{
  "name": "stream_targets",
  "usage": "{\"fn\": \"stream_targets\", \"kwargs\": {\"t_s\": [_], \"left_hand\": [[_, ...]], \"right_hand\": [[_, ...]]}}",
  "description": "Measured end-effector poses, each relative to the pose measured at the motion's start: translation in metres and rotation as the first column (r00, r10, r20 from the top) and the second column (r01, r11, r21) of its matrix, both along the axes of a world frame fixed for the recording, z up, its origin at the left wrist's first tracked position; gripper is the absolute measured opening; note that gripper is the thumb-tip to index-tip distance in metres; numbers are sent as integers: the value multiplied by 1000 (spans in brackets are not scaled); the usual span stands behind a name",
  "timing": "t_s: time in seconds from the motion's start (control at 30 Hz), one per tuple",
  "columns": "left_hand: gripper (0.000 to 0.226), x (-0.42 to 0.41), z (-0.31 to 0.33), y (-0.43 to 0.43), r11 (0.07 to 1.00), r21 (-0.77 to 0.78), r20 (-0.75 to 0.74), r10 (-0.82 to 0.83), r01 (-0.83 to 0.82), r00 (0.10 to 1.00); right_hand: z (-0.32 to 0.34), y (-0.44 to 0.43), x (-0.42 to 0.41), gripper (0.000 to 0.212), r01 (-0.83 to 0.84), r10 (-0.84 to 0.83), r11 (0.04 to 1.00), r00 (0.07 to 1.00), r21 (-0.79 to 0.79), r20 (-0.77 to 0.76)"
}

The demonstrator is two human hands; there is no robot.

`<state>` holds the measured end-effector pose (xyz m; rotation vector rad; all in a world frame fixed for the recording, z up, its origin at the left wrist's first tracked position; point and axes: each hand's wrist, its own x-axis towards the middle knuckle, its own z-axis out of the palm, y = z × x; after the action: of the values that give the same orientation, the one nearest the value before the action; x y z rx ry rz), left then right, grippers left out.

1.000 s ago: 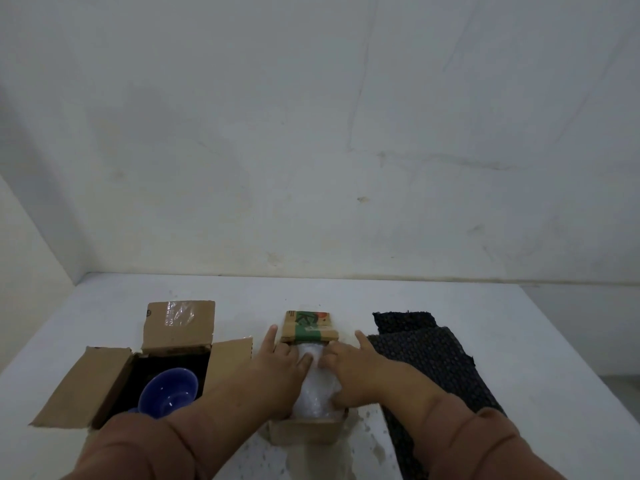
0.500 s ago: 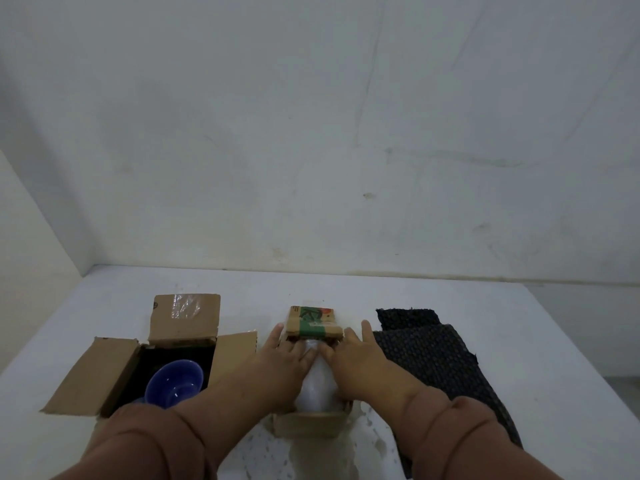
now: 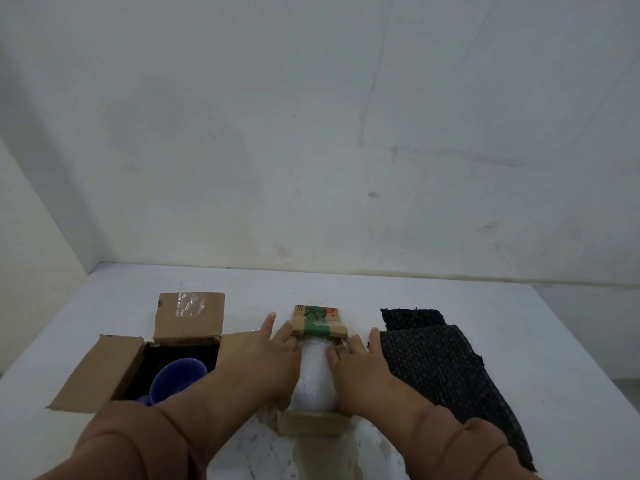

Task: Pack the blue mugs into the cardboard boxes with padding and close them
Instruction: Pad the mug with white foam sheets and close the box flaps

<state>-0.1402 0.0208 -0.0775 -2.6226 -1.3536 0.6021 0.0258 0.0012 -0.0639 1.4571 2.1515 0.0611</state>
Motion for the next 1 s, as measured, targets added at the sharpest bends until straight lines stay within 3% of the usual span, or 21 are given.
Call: {"fn": "stream_targets", "kwargs": {"t_s": [0.17,0.37,0.5,0.57,0.67,0.77,0.87,1.0], "left_hand": [[64,15,-10,-8,999,-28,-91,44,-46,995],[63,15,-10,-12,997,1,-71,82,-82,994],[85,16,-11,-11,994,-3,-10,110,-110,994],[87,16,-11,-11,995,-3,2,100,-100,995],[88,15,-10,-10,993,-24,0,111,-111,994],[89,15,-5,-12,990,-64,-6,125,-125,992],[87,13,0,-12,985,-115,87,137,-127,987],[91,18,7,-11,960,-254,150,162,-120,975]], "right_hand": [[-12,-3,1,85,102,-102,995,987,-8,-121],[7,5,19,86,149,-190,976,938,-155,-291],[13,2,14,59,28,-21,998,988,47,-155],[10,-1,7,55,-27,30,998,998,50,-62],[6,1,2,67,-36,36,999,999,-21,0],[0,3,5,79,37,-43,995,996,-91,-72],[2,5,13,88,94,-120,978,983,-186,-137],[8,4,7,92,8,-32,991,982,-132,-187]]}}
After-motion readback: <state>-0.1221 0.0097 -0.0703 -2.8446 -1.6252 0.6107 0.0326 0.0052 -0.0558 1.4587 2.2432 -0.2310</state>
